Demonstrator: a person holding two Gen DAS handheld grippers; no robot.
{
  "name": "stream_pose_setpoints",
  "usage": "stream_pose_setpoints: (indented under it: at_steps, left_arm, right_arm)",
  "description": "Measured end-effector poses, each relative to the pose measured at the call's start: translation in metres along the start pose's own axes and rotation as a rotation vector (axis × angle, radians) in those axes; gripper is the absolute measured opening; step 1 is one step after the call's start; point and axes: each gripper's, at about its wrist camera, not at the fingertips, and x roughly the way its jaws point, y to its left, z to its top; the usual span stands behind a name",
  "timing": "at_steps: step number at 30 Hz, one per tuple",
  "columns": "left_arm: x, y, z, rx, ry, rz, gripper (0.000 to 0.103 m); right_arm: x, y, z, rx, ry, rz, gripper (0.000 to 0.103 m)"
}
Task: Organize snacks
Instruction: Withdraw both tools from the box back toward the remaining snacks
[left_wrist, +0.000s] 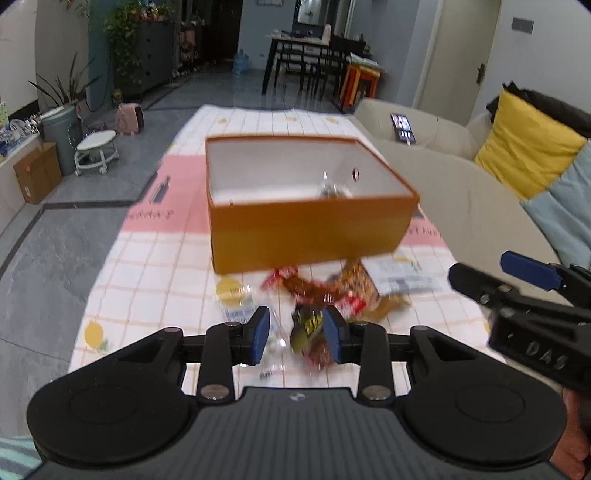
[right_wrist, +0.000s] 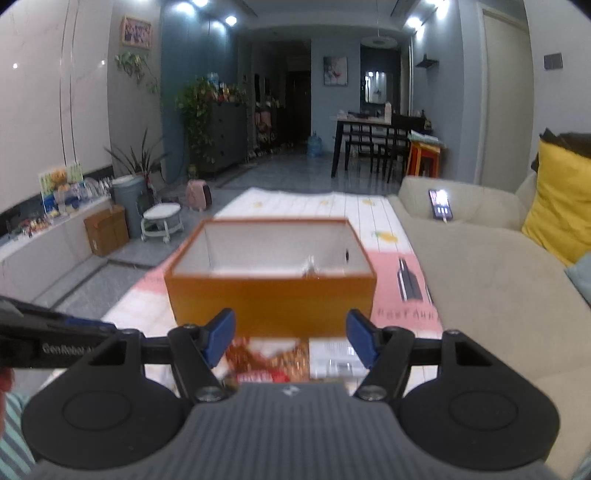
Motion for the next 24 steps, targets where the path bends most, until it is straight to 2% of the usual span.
stream_pose_setpoints:
  at_steps: [7,11,15,16,20,24]
  left_arm:
    - [0.028,0.001,-0.021,-0.005,0.108,-0.038,0.041]
    - [0.035,0.0,-0.021,-0.003,0.118,-0.019,0.041]
    - [0.038,0.009,-0.017,-0.026,0.111,0.03,0.043]
    - [0.04,0.013,-0.015,-0.042,0.11,0.046,0.046]
    - [0.042,0.029,-0.012,-0.108,0.119,0.059,0.047]
    - [0.045,0.035,-0.012,-0.115,0.127,0.069,0.047]
  right_arm:
    - [0.024,0.002,-0.032,-0.028,0.093,0.003,0.064]
    - [0.037,-0.001,-0.039,-0.021,0.138,0.006,0.064]
    - [0.05,0.0,-0.038,0.007,0.166,0.033,0.064]
    - [0.053,0.002,-0.038,0.009,0.173,0.043,0.064]
    - [0.07,0.014,-0.036,0.019,0.215,0.101,0.064]
    - [0.089,0.028,-0.043,0.024,0.273,0.148,0.064]
